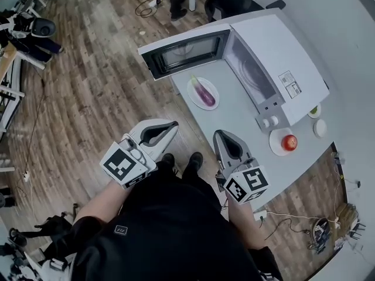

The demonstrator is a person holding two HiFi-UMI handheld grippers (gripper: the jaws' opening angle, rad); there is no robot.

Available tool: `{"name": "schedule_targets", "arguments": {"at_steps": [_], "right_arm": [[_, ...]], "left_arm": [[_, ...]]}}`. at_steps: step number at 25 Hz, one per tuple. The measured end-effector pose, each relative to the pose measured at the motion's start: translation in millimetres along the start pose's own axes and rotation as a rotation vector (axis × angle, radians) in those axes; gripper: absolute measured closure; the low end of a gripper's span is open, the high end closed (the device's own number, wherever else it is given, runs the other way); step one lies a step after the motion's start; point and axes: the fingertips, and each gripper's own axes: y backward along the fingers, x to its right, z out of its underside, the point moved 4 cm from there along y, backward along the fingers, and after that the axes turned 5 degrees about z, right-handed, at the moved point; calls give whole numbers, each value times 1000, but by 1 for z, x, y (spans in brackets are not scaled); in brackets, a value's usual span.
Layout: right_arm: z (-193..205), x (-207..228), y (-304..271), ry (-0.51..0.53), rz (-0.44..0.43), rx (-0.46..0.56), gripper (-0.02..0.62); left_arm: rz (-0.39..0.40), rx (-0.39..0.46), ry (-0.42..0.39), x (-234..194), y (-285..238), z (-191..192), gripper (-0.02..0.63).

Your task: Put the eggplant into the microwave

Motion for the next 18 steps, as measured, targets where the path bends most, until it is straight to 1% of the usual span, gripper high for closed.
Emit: {"name": "schedule_targets", "arguments": {"at_steps": [3,7,10,12,15,18], "right_arm": [[5,8,-8,-21,46,-15,578],[12,17,-22,-31,123,-38,578],[12,20,-35,-40,186,-39,578],[14,21,-41,-46,217,-41,578],[19,20,-50,-43,242,-45,578],[23,19,-60,-33,246,-57,578]], "left_arm": [[42,-40,-12,-12,-14,6,598],[84,-71,-39,-33,-25,17,598],[154,-89,-51,-50,-32,26,598],[206,-88,-92,-58,-38,29,598],[248,-79,-125,-70,-43,35,598],[280,-83,-106,-79,-49,43,598]]}}
